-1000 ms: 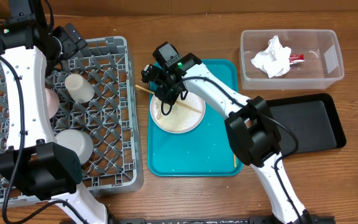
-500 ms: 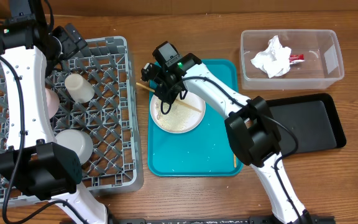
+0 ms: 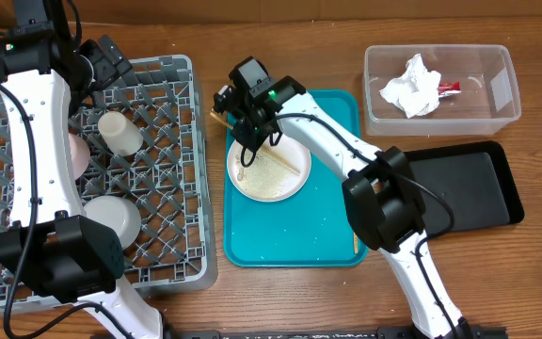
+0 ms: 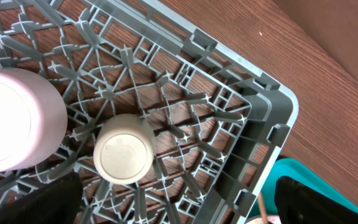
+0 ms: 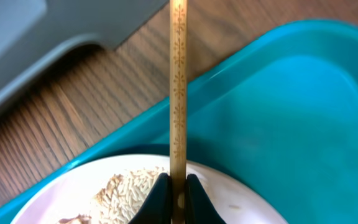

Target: Sort waste into correct bins and load items into the dishwasher

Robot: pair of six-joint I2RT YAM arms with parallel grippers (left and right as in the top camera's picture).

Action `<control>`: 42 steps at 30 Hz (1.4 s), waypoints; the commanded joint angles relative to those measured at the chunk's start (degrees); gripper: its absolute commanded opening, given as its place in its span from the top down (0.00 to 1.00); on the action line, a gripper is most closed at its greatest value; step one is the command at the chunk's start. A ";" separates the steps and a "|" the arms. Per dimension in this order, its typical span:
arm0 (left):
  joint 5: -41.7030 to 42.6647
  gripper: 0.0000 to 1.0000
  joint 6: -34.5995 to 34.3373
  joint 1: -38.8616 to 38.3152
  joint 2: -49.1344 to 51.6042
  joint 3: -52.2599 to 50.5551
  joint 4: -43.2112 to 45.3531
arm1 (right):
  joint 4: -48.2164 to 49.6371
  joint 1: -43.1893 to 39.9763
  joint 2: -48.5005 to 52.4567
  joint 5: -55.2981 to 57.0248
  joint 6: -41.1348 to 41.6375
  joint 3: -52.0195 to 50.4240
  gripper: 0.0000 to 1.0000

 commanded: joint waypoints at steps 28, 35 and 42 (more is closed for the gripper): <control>-0.52 0.00 -1.01 -0.15 0.09 0.35 0.20 | -1.29 1.77 0.22 -16.09 58.93 23.61 0.96; -0.52 0.00 -1.01 -0.15 0.09 0.35 0.20 | 1.60 4.94 3.39 -14.43 61.70 23.56 0.96; -0.52 0.00 -1.01 -0.15 0.09 0.35 0.20 | 2.12 6.49 5.99 -9.57 63.82 23.54 0.96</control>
